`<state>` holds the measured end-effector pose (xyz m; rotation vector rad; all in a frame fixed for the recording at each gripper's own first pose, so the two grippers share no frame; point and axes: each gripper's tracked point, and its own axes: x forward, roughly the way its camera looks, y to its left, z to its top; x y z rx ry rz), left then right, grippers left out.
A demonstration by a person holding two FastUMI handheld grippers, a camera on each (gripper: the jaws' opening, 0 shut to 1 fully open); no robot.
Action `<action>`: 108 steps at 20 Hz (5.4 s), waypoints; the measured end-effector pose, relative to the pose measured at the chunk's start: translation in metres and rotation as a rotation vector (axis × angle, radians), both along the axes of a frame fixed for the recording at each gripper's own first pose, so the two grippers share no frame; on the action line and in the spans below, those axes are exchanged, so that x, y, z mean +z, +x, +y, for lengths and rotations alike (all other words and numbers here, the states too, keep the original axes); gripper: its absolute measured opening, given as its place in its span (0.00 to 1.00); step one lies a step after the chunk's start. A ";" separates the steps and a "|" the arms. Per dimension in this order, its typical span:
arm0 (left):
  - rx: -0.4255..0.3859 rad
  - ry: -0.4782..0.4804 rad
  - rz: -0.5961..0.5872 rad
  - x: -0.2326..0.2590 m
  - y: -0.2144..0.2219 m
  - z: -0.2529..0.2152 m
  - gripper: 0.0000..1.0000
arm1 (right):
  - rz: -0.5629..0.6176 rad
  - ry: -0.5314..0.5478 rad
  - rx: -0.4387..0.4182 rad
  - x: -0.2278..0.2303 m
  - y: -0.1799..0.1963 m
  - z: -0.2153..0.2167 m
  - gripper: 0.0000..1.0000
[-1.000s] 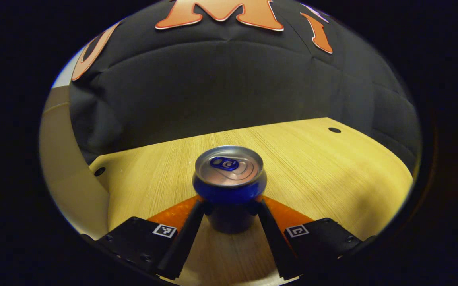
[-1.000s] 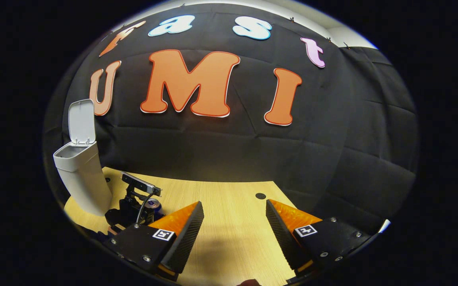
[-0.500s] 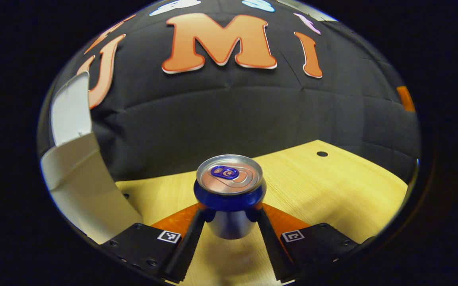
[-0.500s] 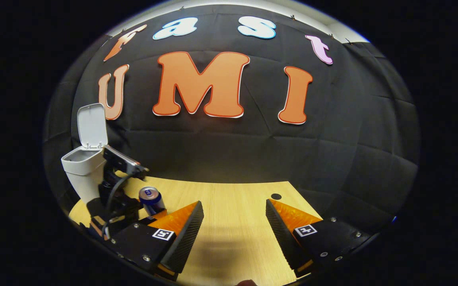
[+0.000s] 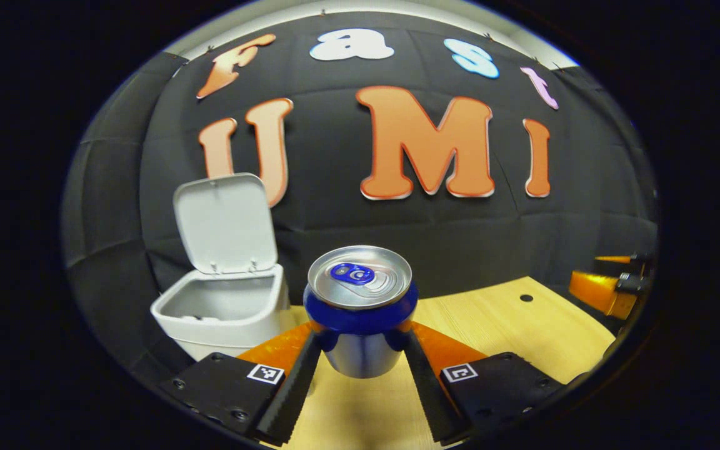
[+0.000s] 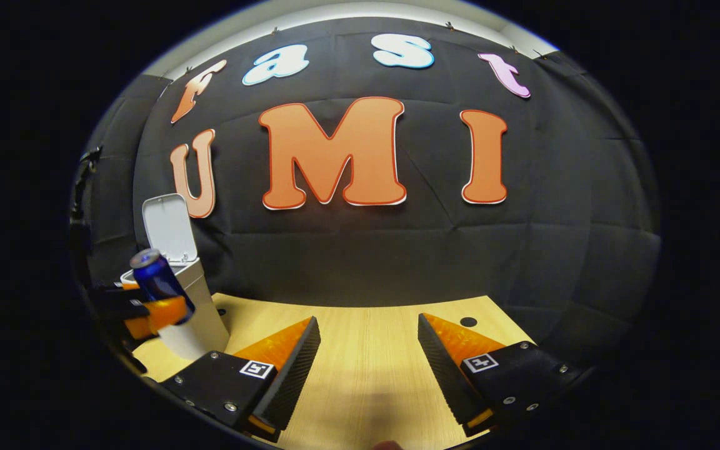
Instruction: Press the lid of the desktop garbage bin to open it, pick up the crumpled paper on the desktop and throw it into the bin, then pick up the pop can on the desktop and drop it into the bin, and finally close the garbage bin lid.
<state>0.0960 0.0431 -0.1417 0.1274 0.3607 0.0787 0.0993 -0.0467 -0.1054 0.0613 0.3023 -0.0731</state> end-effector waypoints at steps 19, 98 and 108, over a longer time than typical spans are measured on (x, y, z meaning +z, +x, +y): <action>0.245 0.095 0.019 0.015 0.071 0.234 0.77 | -0.040 0.000 0.024 0.013 -0.015 0.004 0.94; 0.277 -0.019 -0.094 0.049 0.022 0.207 0.94 | 0.011 -0.022 -0.063 -0.010 -0.016 -0.025 0.94; 0.165 -0.062 -0.188 0.107 -0.042 0.090 0.94 | -0.011 -0.029 -0.024 0.005 -0.025 -0.017 0.94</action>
